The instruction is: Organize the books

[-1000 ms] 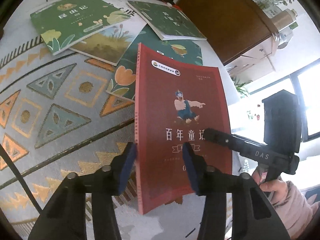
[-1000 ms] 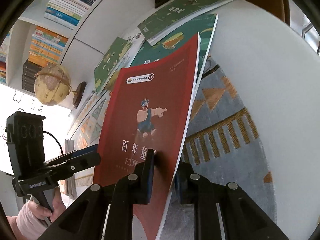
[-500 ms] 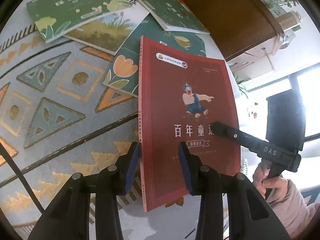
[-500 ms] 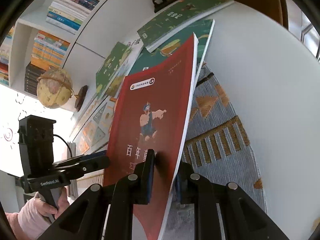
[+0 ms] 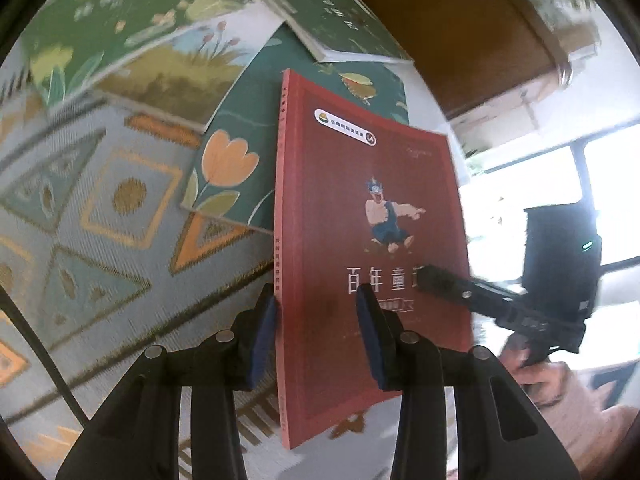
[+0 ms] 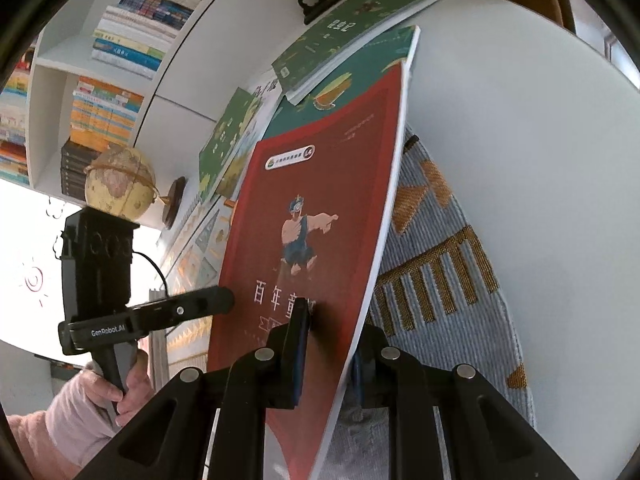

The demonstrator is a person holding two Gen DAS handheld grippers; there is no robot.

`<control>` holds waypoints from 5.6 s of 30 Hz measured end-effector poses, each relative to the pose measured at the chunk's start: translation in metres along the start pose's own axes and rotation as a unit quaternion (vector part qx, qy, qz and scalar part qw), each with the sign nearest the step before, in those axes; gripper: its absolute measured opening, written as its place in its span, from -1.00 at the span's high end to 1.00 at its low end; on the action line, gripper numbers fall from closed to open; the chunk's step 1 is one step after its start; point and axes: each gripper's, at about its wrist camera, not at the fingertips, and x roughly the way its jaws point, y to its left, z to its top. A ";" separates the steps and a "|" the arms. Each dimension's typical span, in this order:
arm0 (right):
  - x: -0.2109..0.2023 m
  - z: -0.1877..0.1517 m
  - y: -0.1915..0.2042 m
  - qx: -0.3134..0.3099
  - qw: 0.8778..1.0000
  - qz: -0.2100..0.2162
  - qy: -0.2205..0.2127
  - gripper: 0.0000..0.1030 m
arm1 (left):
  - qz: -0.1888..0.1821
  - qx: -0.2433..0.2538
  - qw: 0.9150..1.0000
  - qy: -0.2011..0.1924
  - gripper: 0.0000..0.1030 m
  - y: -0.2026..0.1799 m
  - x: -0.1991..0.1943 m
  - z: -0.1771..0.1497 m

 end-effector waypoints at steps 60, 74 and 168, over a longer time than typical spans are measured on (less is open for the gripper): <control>0.203 -0.140 0.428 -0.335 0.933 0.073 0.109 0.64 | 0.162 -0.177 0.951 -0.195 0.25 0.296 -0.336 -0.237; 0.255 -0.163 0.427 -0.296 0.942 0.043 0.150 0.64 | 0.130 -0.225 0.948 -0.182 0.25 0.332 -0.309 -0.250; 0.073 0.102 0.098 -0.088 0.995 -0.016 0.051 -0.37 | 0.023 -0.158 0.984 -0.076 -0.55 0.078 -0.049 -0.019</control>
